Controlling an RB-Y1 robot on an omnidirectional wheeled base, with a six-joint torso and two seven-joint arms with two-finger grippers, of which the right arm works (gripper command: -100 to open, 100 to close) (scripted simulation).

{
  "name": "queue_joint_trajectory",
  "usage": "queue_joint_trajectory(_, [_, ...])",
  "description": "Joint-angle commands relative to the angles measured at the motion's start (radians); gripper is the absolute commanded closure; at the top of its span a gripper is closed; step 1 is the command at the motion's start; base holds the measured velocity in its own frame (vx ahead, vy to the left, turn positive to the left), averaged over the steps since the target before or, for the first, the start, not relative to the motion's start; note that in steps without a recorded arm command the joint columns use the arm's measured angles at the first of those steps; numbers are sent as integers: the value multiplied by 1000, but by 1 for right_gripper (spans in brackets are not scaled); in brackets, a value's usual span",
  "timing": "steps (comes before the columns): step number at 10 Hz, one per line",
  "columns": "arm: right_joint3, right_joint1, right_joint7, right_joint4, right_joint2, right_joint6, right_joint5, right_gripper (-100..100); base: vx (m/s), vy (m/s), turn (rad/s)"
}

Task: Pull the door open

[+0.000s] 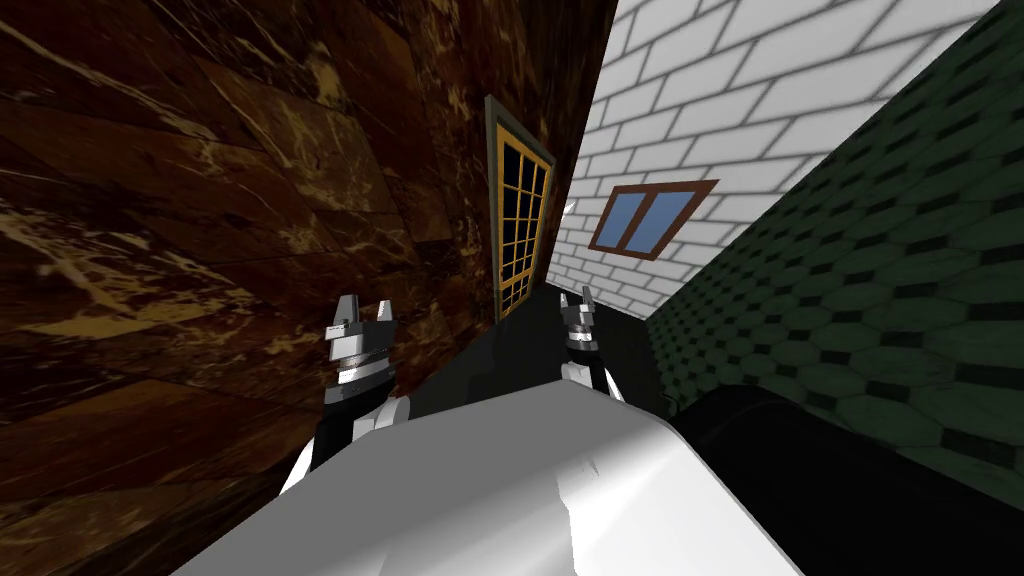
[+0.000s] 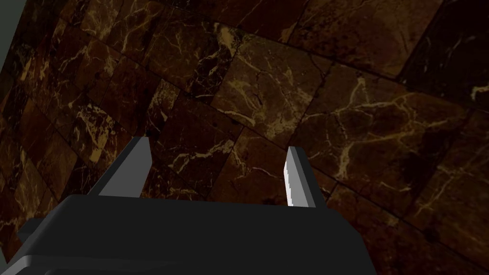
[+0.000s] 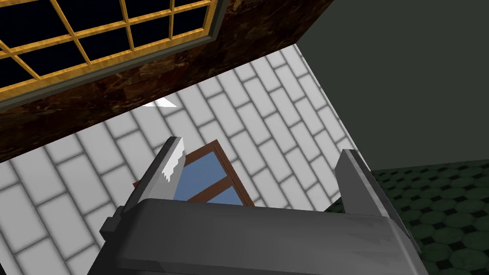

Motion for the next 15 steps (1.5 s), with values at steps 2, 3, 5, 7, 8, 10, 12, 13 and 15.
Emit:
queue_joint_trajectory(2, [2,-23,-45,62,-13,-15,-30,-100,116,-72,199])
queue_joint_trajectory(3, [3,-28,-57,78,-15,-19,-38,-100,104,-84,168])
queue_joint_trajectory(5, [5,-40,-79,110,-20,-26,-53,-100,82,-79,133])
queue_joint_trajectory(7, [9,-57,-113,159,-27,-37,-76,-100,85,-72,170])
queue_joint_trajectory(8, [10,-64,-126,177,-29,-41,-85,-100,110,-107,234])
queue_joint_trajectory(10, [14,-84,-165,233,-35,-54,-111,-100,102,-102,251])
queue_joint_trajectory(12, [16,-97,-192,270,-40,-63,-129,-100,87,-116,159])
queue_joint_trajectory(13, [18,-104,-206,291,-42,-67,-138,-100,75,-89,179])
queue_joint_trajectory(15, [21,-119,-235,332,-45,-77,-158,-100,77,-98,186])
